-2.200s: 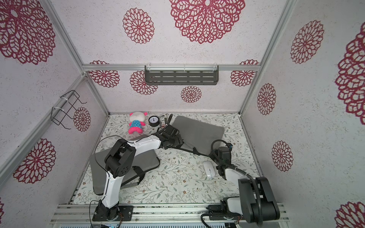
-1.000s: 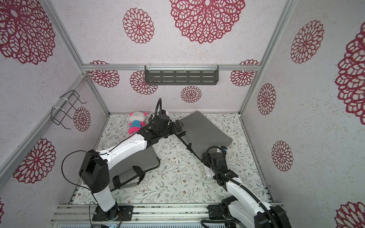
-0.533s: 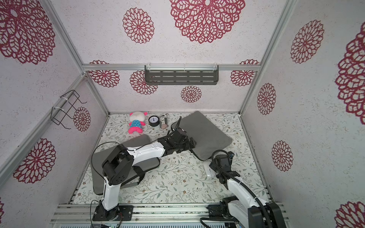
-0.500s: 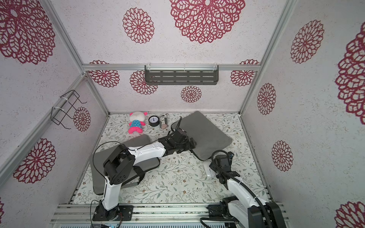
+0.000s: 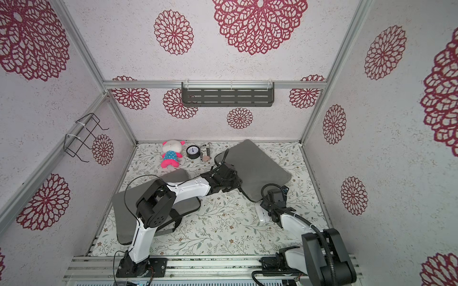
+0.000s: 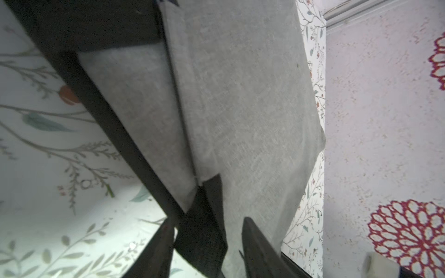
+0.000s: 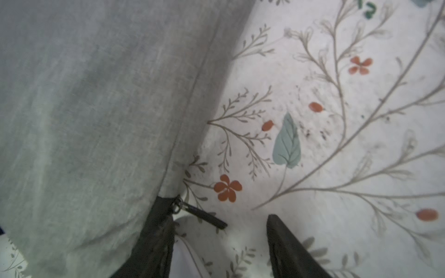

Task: Put the mouse into the laptop bag
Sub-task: Adjust the zippered laptop bag at the center of the board.

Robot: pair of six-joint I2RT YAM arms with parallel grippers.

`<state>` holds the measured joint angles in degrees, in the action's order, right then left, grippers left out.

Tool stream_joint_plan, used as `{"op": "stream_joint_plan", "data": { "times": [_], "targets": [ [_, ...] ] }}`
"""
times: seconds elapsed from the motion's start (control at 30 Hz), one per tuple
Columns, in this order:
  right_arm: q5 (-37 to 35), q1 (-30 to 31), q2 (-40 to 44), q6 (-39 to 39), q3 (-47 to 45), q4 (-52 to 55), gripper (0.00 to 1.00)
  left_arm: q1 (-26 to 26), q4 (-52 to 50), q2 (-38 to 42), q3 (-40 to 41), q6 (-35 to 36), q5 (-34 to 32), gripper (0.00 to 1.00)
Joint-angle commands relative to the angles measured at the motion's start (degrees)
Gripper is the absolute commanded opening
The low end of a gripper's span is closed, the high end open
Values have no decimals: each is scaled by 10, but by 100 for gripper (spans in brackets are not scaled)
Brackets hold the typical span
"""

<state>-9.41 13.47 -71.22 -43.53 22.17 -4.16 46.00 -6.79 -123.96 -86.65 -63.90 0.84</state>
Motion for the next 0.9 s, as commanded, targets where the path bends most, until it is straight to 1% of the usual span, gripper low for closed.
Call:
{"op": "stream_joint_plan", "data": {
  "times": [0.0, 0.07, 0.17, 0.3, 0.4, 0.47, 0.6, 0.7, 0.87],
  "targets": [
    [33, 0, -26, 17, 8, -18, 63, -22, -11, -24, -10, -4, 1, 42],
    [47, 4, -39, 23, 13, -30, 63, -27, -15, -25, -10, -2, -3, 43],
    [49, 19, -51, 33, 22, -37, 61, -35, -20, -24, -10, 2, -2, 50],
    [52, 37, -60, 32, 22, -43, 51, -40, -29, -25, -19, 8, 6, 62],
    [50, 45, -55, 32, 11, -49, 45, -40, -30, -23, -19, 9, 10, 71],
    [52, 51, -51, 30, 0, -61, 43, -39, -30, -21, -18, 9, 13, 75],
    [57, 61, -48, 25, -13, -78, 32, -39, -25, -16, -11, 6, 22, 78],
    [50, 66, -47, 25, -13, -74, 26, -36, -16, -8, 2, 2, 28, 80],
    [30, 69, -32, 21, -19, -60, 21, -27, -3, 4, 19, 0, 34, 82]
  ]
}}
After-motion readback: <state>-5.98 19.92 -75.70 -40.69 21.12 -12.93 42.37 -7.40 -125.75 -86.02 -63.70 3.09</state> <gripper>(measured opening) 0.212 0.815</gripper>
